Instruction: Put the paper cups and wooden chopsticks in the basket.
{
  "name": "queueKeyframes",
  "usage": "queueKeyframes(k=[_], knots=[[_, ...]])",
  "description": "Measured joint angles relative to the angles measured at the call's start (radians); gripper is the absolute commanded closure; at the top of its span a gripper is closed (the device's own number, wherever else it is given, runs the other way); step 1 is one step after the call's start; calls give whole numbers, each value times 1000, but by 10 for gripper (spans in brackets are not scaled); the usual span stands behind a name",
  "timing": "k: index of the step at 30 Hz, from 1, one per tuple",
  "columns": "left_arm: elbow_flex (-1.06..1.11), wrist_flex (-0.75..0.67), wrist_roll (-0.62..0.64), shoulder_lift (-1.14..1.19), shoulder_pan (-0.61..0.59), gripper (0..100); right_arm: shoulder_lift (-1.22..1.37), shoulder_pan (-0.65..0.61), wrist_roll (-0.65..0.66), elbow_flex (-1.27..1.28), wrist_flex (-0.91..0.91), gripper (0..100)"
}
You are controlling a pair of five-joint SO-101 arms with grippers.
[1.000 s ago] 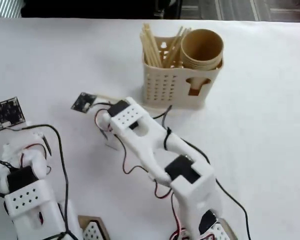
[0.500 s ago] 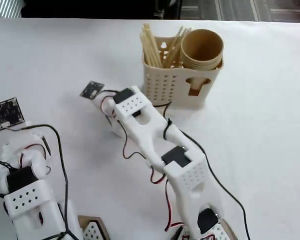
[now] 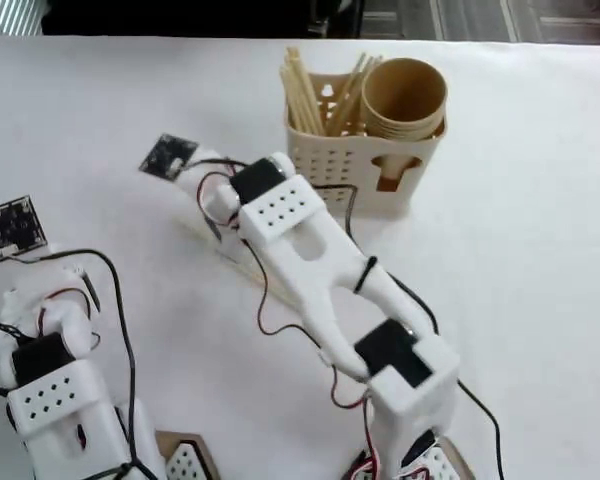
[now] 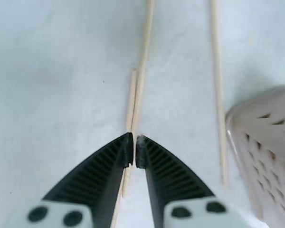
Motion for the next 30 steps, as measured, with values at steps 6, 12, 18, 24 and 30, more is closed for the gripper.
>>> queueKeyframes(k=[6,12,18,24,30], knots=[[0,0,0,0,0,976,-64,6,0,72,5,910],[0,0,0,0,0,976,64,-25,0,184,-95,852],[0,0,0,0,0,976,210,-20,2,184,-149,854],[0,0,0,0,0,976,296,-28,6,167,-149,946],[0,0,0,0,0,976,358,-20,11,95,-95,979]])
